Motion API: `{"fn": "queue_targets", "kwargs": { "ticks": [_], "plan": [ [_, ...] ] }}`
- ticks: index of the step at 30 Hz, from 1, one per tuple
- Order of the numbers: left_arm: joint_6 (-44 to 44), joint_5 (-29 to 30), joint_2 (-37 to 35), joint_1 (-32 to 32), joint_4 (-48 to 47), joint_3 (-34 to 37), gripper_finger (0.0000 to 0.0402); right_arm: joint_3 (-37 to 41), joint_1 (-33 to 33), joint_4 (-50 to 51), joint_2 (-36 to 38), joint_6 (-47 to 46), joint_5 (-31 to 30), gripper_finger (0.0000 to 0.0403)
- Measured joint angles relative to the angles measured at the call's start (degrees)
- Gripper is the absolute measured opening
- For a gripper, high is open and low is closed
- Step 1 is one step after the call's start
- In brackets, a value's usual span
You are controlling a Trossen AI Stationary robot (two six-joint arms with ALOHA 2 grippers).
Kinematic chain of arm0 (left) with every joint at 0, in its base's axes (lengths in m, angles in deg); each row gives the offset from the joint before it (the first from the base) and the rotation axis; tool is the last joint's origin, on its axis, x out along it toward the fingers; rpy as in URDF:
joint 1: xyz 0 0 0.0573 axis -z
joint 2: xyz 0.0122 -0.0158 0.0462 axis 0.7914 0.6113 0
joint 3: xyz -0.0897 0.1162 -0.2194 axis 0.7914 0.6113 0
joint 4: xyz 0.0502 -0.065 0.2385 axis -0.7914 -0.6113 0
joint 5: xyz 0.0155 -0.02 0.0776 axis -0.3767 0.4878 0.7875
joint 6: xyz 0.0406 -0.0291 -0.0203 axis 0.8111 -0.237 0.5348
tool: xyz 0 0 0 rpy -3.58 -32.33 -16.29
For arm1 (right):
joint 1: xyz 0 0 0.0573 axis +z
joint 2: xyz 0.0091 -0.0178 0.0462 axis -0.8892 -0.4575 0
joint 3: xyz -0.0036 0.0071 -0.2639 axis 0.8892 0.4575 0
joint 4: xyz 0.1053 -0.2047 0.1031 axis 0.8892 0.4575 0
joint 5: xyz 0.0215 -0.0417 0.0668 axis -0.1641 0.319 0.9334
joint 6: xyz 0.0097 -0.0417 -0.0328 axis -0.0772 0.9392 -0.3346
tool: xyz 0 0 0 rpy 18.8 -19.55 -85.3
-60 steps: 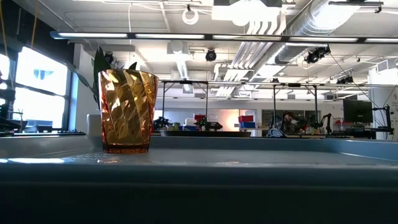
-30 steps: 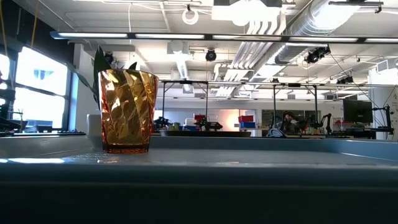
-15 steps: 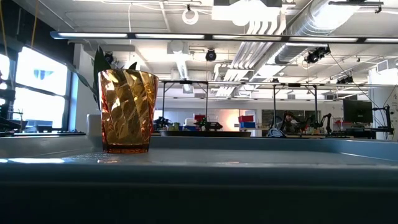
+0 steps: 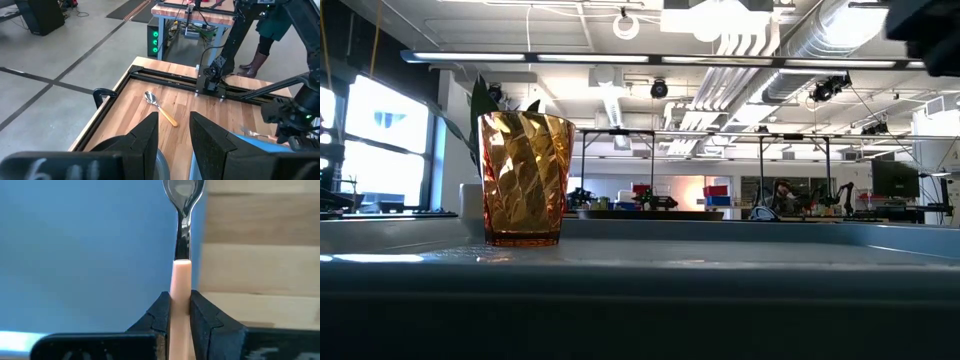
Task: Pick and place plate/cup/fork/spoon on tray
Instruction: Put the yellow fork to the middle right on the blue tray
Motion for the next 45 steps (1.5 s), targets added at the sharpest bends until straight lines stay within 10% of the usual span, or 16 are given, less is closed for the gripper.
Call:
{"fn": "queue_targets", "kwargs": {
  "ticks": [45],
  "plan": [
    [3.50, -0.01, 0.01, 0.00, -1.22, 0.00, 0.0102, 0.00, -9.72, -5.14, -9.81, 7.34, 2.29, 0.0022]
  ]
}}
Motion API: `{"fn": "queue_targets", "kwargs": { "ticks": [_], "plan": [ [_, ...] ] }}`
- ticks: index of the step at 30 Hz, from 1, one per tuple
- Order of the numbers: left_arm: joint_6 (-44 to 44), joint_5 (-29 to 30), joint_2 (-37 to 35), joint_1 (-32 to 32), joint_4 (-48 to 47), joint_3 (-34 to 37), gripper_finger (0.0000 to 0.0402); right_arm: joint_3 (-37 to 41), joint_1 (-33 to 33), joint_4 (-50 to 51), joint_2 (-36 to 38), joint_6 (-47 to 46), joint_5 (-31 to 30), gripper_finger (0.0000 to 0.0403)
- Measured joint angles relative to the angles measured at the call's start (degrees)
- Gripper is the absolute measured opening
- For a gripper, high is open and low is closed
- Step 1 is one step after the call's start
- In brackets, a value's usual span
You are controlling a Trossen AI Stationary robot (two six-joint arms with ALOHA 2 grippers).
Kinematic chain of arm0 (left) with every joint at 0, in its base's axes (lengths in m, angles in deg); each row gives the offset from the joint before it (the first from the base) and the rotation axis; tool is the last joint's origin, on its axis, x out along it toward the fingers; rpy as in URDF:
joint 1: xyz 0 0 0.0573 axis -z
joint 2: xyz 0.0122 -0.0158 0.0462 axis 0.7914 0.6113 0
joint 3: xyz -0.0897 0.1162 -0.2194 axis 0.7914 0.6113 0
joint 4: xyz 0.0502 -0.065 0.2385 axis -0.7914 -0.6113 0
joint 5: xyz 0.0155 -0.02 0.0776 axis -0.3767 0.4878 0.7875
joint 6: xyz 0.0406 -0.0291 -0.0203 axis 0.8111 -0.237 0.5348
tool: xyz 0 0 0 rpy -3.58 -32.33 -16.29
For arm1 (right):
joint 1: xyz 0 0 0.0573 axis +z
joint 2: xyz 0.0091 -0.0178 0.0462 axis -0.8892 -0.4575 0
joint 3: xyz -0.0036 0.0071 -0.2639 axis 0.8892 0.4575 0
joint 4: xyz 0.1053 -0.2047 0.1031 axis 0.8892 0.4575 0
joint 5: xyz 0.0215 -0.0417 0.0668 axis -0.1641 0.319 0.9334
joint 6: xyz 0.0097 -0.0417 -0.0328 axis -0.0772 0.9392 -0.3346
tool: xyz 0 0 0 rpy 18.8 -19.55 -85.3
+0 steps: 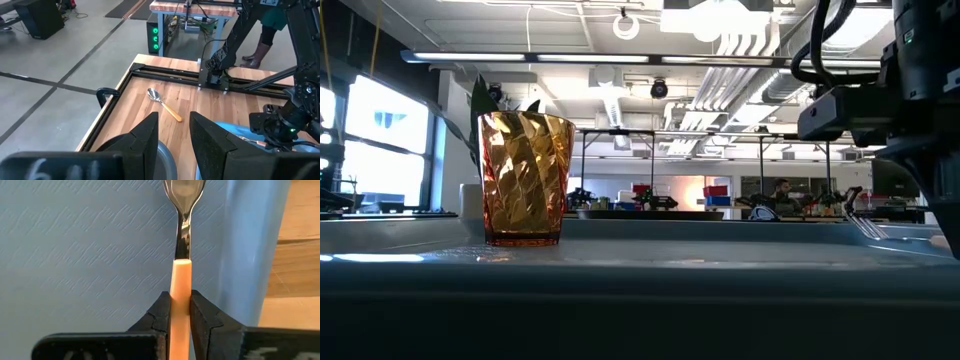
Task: Pick and place plate/cup/fork/spoon on tray
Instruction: Put the yellow fork to the middle right on the blue tray
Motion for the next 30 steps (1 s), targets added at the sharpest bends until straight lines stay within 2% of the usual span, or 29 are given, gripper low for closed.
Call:
{"fn": "queue_targets", "kwargs": {
  "ticks": [17, 23, 30],
  "plan": [
    [-0.42, 0.00, 0.00, 0.00, -0.90, -0.01, 0.0102, 0.00, 0.00, -0.23, -0.37, 0.87, 0.79, 0.0023],
    [-0.42, 0.00, 0.00, 0.00, -0.90, 0.00, 0.0102, 0.00, 0.00, -0.07, -0.39, 0.90, 1.67, 0.0056],
    [-0.42, 0.00, 0.00, 0.00, -0.93, 0.00, 0.0102, 0.00, 0.02, -0.44, -0.39, 1.36, 1.35, 0.0063]
  ]
}}
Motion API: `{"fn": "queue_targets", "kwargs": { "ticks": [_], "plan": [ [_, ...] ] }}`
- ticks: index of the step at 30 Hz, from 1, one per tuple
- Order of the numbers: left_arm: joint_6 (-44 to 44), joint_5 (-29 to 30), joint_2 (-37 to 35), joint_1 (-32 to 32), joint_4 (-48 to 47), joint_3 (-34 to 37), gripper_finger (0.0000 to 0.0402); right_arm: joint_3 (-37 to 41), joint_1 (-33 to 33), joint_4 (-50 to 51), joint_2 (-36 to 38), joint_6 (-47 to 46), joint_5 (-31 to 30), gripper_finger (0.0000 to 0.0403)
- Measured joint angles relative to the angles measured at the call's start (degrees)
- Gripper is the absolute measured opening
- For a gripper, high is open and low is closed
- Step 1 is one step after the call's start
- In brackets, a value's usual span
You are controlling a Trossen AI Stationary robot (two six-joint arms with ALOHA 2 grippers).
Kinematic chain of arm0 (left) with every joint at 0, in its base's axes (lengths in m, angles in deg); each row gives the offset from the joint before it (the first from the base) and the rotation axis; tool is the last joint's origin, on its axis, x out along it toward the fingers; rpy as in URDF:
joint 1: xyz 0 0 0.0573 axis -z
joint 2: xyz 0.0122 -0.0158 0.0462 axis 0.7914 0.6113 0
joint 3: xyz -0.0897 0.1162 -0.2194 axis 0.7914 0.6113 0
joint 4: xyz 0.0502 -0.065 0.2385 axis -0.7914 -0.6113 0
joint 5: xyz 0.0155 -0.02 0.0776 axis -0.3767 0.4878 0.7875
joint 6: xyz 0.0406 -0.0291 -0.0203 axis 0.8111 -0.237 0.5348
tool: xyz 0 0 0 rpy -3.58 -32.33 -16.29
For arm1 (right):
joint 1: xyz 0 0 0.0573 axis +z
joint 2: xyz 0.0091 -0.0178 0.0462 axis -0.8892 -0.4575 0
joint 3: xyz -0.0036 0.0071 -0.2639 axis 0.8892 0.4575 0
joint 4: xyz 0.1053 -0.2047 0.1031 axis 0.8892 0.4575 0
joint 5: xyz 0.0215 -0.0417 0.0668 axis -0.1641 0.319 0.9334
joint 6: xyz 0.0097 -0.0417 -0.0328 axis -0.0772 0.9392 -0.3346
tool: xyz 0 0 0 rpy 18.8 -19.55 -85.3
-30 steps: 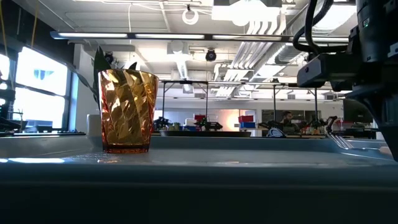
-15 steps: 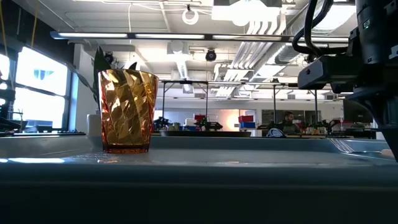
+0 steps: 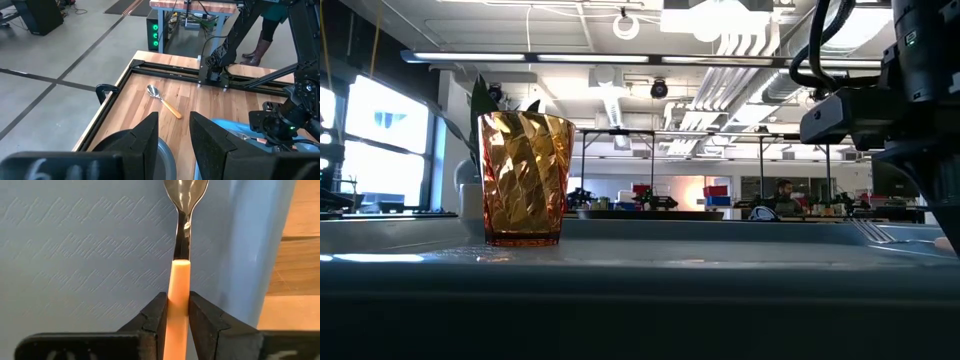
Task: Pick and place plate/cup/fork/spoon on tray
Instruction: Put the yellow fork to the middle right on the blue tray
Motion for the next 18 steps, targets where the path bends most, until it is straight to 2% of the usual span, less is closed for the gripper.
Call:
{"fn": "queue_targets", "kwargs": {
  "ticks": [18],
  "plan": [
    [-0.01, 0.00, 0.00, 0.00, -0.02, 0.00, 0.0102, 0.00, 0.00, -1.24, 0.00, 1.05, -0.14, 0.0067]
  ]
}}
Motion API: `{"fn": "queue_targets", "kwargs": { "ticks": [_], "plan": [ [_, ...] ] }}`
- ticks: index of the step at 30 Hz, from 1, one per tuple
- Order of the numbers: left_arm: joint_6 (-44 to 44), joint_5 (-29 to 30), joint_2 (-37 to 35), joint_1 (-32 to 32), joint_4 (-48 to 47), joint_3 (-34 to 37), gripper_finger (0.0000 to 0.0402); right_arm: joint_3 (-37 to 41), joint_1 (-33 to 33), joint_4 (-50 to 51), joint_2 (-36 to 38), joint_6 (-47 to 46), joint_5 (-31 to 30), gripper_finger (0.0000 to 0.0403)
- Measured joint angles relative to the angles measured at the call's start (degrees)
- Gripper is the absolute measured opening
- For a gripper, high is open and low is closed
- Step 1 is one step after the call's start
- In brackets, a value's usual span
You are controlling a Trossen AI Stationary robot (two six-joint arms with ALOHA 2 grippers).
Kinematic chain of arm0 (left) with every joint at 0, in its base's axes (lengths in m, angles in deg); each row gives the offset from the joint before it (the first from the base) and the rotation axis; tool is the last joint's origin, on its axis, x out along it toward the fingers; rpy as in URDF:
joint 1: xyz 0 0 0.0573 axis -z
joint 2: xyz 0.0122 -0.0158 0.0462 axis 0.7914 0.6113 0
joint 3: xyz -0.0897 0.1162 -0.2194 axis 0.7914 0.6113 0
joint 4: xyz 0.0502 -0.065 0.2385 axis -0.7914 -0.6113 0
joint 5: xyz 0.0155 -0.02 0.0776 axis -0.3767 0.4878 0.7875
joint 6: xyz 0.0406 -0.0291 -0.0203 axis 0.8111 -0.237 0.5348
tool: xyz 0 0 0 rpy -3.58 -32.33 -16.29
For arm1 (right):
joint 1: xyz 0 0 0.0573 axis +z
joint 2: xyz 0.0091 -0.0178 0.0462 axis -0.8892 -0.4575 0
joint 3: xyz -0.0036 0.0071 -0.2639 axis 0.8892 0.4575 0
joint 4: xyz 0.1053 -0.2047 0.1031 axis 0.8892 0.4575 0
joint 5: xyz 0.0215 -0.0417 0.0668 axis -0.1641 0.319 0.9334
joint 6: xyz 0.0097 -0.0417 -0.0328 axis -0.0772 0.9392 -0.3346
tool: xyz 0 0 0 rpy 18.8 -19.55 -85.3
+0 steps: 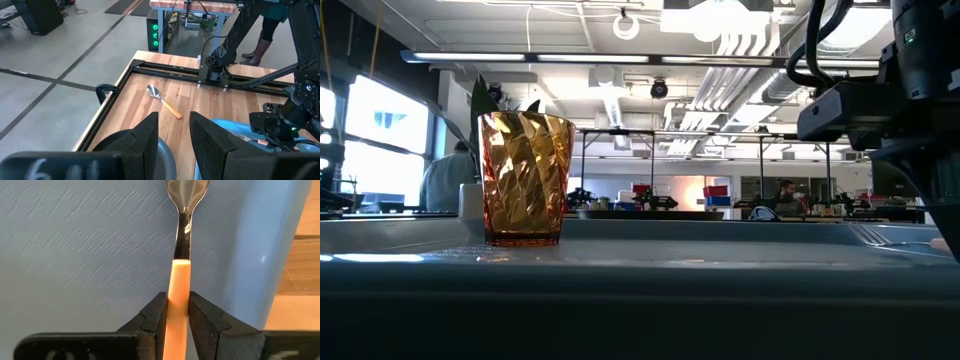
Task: Pick and place plate/cup/fork/spoon on tray
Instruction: Put the yellow fork to the middle right on the blue tray
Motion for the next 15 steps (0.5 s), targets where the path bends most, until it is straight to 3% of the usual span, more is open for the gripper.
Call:
{"fn": "queue_targets", "kwargs": {
  "ticks": [15],
  "plan": [
    [0.01, 0.00, 0.00, 0.00, 0.00, 0.00, 0.0102, 0.00, 0.02, 0.34, 0.00, -0.01, 0.24, 0.0067]
  ]
}}
